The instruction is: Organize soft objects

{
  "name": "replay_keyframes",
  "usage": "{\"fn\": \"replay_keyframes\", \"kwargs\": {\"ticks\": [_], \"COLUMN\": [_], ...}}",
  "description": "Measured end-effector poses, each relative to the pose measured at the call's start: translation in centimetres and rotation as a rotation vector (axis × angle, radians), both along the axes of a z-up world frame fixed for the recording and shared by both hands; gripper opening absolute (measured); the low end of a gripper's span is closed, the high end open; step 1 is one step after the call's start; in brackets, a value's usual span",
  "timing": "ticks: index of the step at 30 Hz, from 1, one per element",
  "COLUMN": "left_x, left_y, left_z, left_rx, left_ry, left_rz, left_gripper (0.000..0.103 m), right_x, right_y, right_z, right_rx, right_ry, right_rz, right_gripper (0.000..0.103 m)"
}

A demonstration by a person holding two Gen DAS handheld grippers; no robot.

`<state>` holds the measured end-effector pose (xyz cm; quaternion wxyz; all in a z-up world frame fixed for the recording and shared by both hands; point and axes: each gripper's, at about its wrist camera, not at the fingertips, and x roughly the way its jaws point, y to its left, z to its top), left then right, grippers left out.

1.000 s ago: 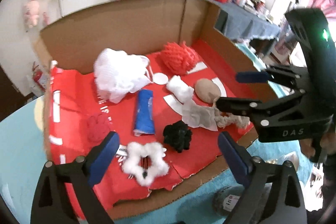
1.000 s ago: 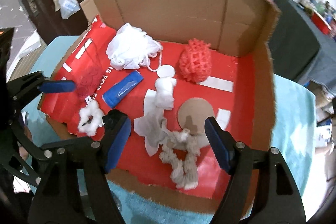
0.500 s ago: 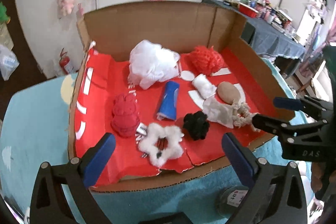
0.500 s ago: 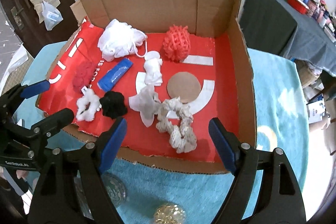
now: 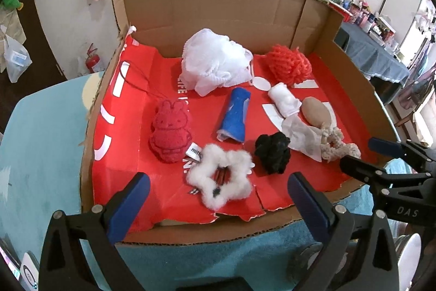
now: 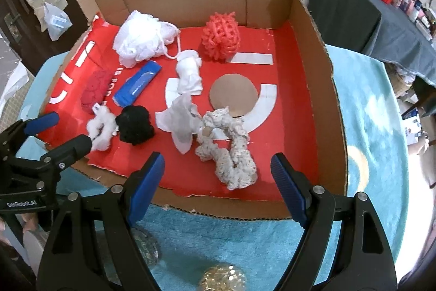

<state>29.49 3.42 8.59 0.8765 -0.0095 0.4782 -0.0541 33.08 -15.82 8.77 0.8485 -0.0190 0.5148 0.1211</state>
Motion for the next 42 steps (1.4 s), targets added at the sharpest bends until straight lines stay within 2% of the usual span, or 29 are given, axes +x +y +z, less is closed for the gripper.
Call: {"fn": "replay_keyframes", "kwargs": {"ticks": [18, 42], "left_x": [-0.14, -0.10], "left_y": [0.17, 0.38], "left_z": [-0.30, -0.33], "left_rx": [0.022, 0.011], "left_ry": [0.009, 0.008], "left_rz": [0.016, 0.025], "left_gripper": [0.103, 0.103], "right_x": [-0.08, -0.21], "right_y": [-0.24, -0.31], "right_z": [-0.33, -0.29], "right_rx": [0.002, -0.004], "right_ry": [0.008, 0.006], "right_rz": [-0.005, -0.012], "right_gripper": [0.080, 0.080]}}
